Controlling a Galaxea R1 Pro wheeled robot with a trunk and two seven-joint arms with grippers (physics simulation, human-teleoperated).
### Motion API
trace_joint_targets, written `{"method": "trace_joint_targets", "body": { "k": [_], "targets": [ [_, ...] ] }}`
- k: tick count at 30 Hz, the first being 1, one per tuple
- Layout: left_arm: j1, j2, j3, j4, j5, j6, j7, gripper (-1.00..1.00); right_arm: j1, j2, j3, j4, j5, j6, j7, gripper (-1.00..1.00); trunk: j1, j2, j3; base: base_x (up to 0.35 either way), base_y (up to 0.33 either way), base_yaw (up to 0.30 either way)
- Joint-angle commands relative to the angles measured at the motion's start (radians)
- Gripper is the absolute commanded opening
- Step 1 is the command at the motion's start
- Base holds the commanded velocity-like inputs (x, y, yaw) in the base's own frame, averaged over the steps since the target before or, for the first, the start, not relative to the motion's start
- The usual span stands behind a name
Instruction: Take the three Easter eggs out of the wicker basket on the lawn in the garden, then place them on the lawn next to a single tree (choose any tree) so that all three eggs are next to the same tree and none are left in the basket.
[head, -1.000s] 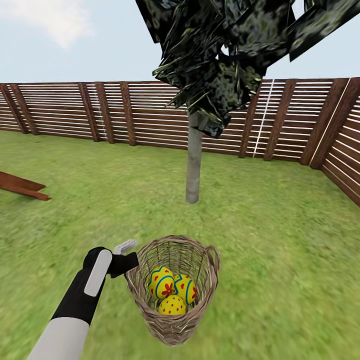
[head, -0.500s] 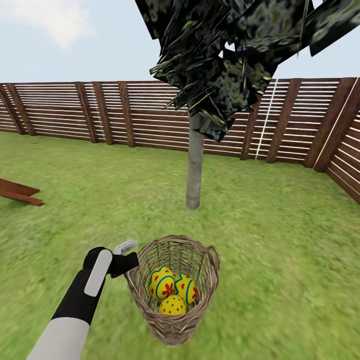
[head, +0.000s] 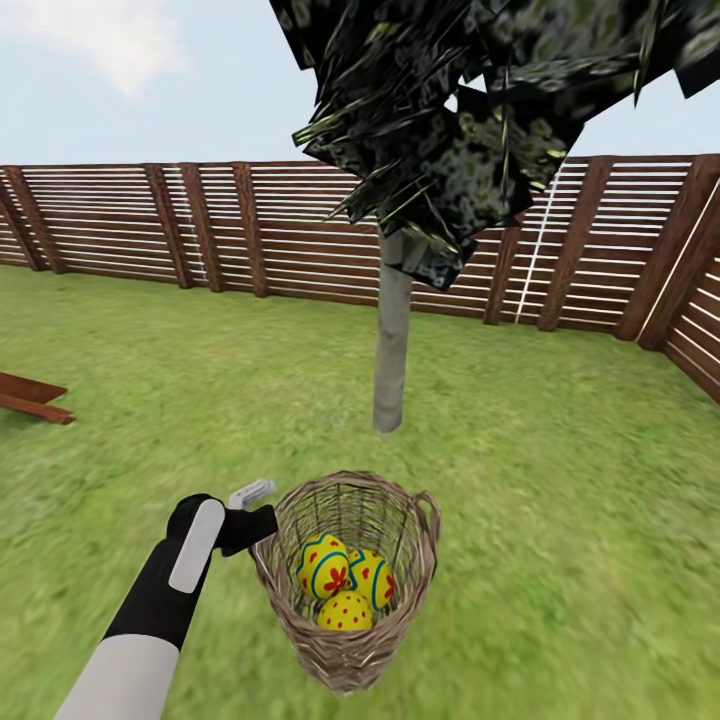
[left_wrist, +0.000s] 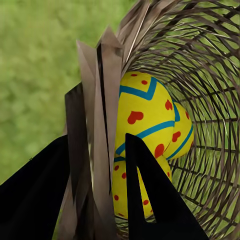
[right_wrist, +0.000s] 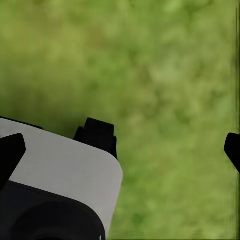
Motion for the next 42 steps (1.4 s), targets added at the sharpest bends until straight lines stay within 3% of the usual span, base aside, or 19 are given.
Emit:
{"method": "trace_joint_targets", "body": {
  "k": [1,26,28,29,30,32,33,35,36,37,42],
  "targets": [
    [-0.001,-0.001,0.002,-0.001,0.025,-0.001,0.01,-1.0,-0.001,-0.001,0.0,0.002,0.005,-0.005,0.003,1.0,0.0,0.0,-0.001,0.316,0.0,0.0],
    [-0.001,0.001,0.002,-0.007,0.025,0.0,0.009,-1.0,-0.001,-0.001,-0.002,-0.002,0.003,-0.005,0.003,1.0,0.0,0.0,-0.001,0.316,0.0,0.0],
    [-0.001,-0.001,0.002,-0.005,0.025,-0.001,0.009,-1.0,-0.019,-0.008,-0.006,-0.051,-0.005,0.013,0.006,1.0,0.0,0.0,-0.001,0.316,0.0,0.0],
    [-0.001,-0.001,0.002,-0.004,0.025,-0.001,0.009,-1.0,-0.035,-0.013,-0.018,-0.137,-0.009,0.07,0.007,1.0,0.0,0.0,-0.001,0.316,0.0,0.0],
    [-0.001,-0.001,0.002,-0.001,0.025,-0.001,0.009,-1.0,-0.051,-0.042,-0.074,-0.3,-0.013,0.269,0.008,1.0,0.0,0.0,-0.001,0.316,0.0,0.0],
    [-0.001,-0.001,0.002,0.001,0.025,-0.001,0.009,-1.0,-0.057,-0.088,-0.235,-0.635,-0.014,0.626,0.042,1.0,0.0,0.0,-0.001,0.316,0.0,0.0],
    [-0.001,-0.001,0.002,0.001,0.025,-0.001,0.009,-1.0,-0.058,-0.103,-0.336,-0.779,-0.014,0.734,0.084,1.0,0.0,0.0,-0.001,0.316,0.0,0.0],
    [-0.001,-0.003,0.002,0.004,0.025,-0.001,0.01,-1.0,-0.058,-0.138,-0.469,-0.972,-0.014,0.839,0.153,1.0,0.0,0.0,-0.001,0.316,0.0,0.0],
    [-0.001,-0.004,0.002,0.005,0.025,-0.001,0.01,-1.0,-0.058,-0.162,-0.494,-1.016,-0.015,0.865,0.204,1.0,0.0,0.0,-0.001,0.316,0.0,0.0],
    [-0.001,-0.004,0.002,0.005,0.025,-0.001,0.01,-1.0,-0.058,-0.167,-0.5,-1.02,-0.015,0.867,0.227,1.0,0.0,0.0,-0.001,0.316,0.0,0.0],
    [-0.001,-0.004,0.002,0.002,0.025,-0.001,0.011,-1.0,-0.058,-0.168,-0.502,-1.022,-0.005,0.866,0.239,1.0,0.0,0.0,-0.001,0.316,0.0,0.0]
  ]
}}
